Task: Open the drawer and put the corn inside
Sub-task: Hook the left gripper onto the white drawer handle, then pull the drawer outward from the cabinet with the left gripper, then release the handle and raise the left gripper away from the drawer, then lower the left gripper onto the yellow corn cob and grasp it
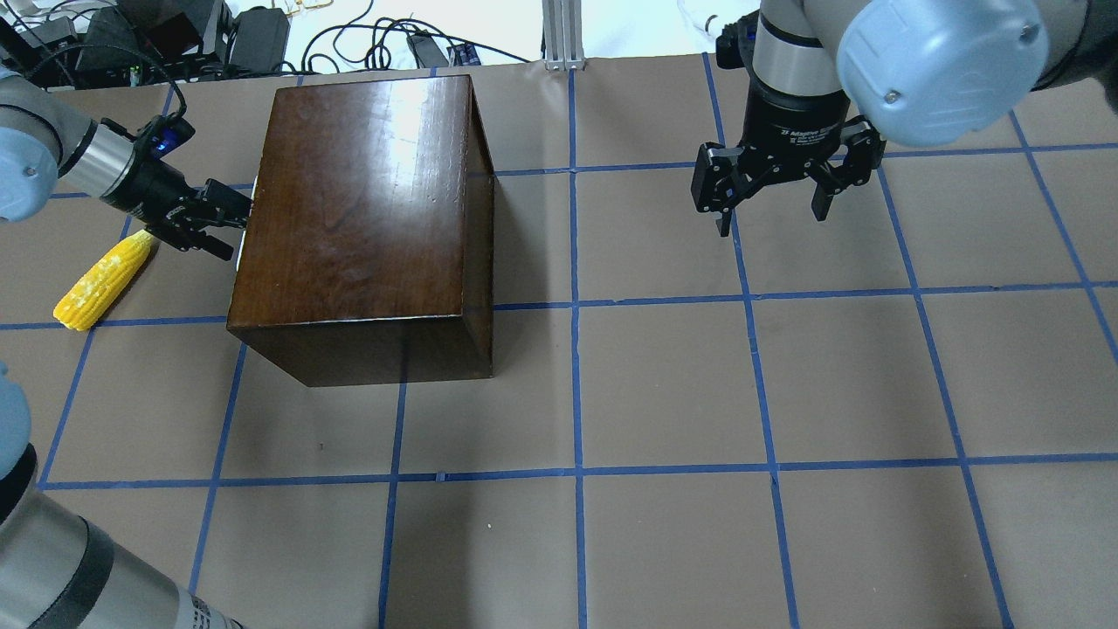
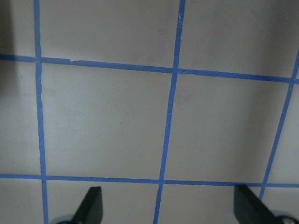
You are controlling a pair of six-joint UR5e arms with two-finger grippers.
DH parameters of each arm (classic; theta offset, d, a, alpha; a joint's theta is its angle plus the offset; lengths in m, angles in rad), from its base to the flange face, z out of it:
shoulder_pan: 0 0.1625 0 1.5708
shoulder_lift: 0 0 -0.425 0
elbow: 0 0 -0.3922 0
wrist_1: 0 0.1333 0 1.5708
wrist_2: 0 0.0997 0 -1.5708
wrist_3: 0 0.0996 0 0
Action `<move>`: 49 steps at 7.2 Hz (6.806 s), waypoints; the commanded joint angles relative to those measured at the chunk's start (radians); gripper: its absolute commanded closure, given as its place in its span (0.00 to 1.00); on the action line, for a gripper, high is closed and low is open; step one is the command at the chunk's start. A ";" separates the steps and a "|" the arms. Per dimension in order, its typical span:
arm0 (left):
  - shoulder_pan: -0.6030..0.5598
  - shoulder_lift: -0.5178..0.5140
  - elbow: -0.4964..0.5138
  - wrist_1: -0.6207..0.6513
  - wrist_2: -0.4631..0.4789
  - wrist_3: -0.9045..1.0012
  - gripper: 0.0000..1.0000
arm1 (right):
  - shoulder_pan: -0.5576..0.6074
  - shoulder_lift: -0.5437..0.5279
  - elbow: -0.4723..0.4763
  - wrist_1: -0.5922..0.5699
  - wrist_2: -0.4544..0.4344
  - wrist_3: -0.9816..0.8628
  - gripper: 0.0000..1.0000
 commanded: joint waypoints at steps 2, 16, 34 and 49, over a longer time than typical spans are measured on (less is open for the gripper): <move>0.001 -0.002 0.009 0.006 0.003 0.003 0.00 | 0.000 0.000 0.000 0.000 0.000 0.000 0.00; 0.059 -0.022 0.091 0.028 0.179 0.102 0.00 | 0.000 0.000 0.000 0.000 0.000 0.000 0.00; 0.110 -0.051 0.171 0.030 0.234 0.176 0.00 | 0.000 0.000 0.000 0.000 0.000 0.000 0.00; 0.219 -0.110 0.077 0.267 0.426 0.682 0.00 | 0.000 0.000 0.000 0.000 0.000 0.000 0.00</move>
